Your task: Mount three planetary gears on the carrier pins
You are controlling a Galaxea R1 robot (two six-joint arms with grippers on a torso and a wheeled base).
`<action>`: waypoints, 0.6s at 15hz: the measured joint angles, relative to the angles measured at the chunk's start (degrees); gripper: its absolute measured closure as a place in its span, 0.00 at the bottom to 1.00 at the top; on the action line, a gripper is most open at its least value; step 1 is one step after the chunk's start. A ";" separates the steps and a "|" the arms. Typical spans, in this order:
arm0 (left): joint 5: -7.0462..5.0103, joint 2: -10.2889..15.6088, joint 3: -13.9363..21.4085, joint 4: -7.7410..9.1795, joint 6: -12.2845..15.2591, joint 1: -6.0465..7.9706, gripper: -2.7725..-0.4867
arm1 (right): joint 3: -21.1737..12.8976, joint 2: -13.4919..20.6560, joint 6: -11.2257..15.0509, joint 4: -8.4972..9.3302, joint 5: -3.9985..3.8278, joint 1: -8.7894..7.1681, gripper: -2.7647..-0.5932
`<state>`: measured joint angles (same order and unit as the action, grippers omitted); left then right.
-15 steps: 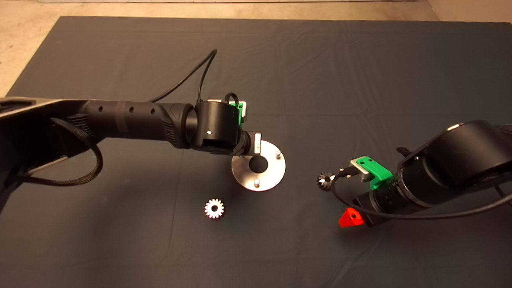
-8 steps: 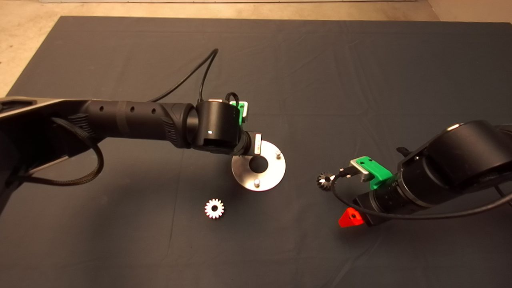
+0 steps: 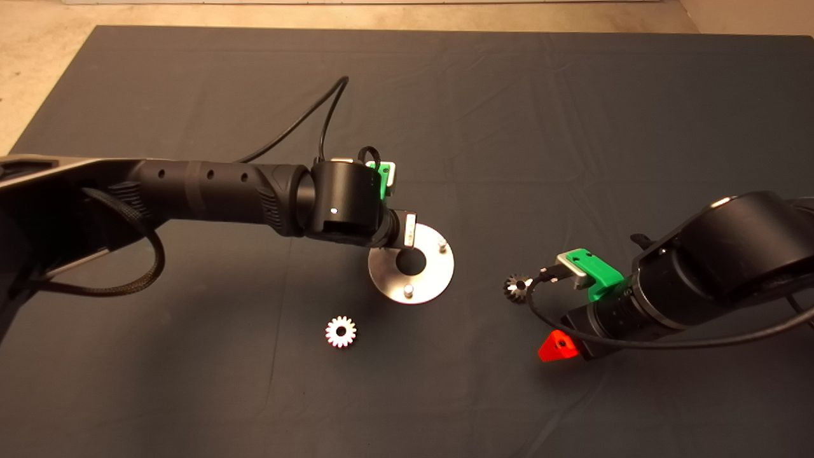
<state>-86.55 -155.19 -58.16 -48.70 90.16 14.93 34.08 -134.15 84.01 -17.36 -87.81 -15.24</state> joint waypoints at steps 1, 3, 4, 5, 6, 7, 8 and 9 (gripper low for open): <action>0.01 0.00 -0.05 -0.02 -0.56 0.00 0.80 | 0.00 0.00 0.00 0.00 0.00 0.00 0.00; 0.17 0.00 -0.66 -0.02 -2.24 -0.22 0.80 | 0.00 0.00 0.00 0.00 -0.01 0.00 0.00; 0.21 0.00 -0.94 -0.37 -2.38 -0.60 0.80 | 0.00 0.00 0.00 0.00 -0.04 0.00 0.00; 0.30 -0.02 -1.21 -0.44 -2.40 -0.87 0.80 | 0.00 -0.01 0.00 0.00 -0.02 0.00 0.00; 0.32 -0.02 -1.43 -0.30 -2.39 -1.18 0.80 | 0.00 0.00 0.00 0.00 -0.01 0.00 0.00; 0.37 0.00 -1.62 -0.13 -2.38 -1.41 0.80 | 0.00 0.00 0.00 0.00 -0.04 0.00 0.00; 0.36 0.06 -1.73 0.05 -2.40 -1.44 0.80 | 0.00 -0.01 0.00 0.00 0.00 0.00 0.00; 0.41 0.13 -1.73 0.05 -2.38 -1.44 0.80 | 0.00 0.00 0.00 0.00 -0.01 0.00 0.00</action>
<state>-86.14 -155.05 -59.89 -48.65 87.78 13.49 34.08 -134.15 84.01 -17.36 -87.82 -15.24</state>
